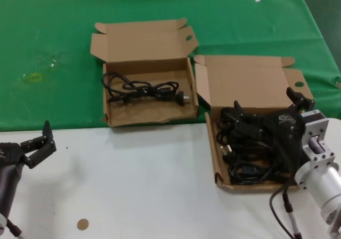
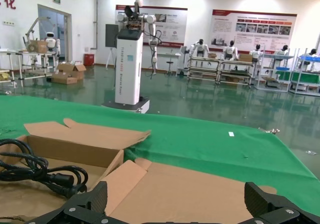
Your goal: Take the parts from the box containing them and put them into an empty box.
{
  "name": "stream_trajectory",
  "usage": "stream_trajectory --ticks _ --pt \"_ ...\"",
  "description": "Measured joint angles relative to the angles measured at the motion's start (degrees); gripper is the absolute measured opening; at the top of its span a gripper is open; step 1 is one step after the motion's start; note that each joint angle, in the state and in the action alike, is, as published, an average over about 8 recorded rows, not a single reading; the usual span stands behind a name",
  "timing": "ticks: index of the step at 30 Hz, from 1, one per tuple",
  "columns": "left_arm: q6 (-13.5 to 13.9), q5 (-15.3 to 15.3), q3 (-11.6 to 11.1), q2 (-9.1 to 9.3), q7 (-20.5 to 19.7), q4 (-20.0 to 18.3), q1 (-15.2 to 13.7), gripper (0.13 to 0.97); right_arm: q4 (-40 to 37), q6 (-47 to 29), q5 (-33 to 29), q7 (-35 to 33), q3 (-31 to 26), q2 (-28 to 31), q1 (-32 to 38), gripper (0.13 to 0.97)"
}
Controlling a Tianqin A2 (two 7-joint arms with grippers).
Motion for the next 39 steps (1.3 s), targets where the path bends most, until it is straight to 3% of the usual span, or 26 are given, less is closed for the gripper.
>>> stream_trajectory --ticks 39 --pt "0.0 0.0 0.0 0.00 0.0 0.0 0.0 0.966 0.0 0.0 0.0 0.0 0.0 0.0 0.0 0.966"
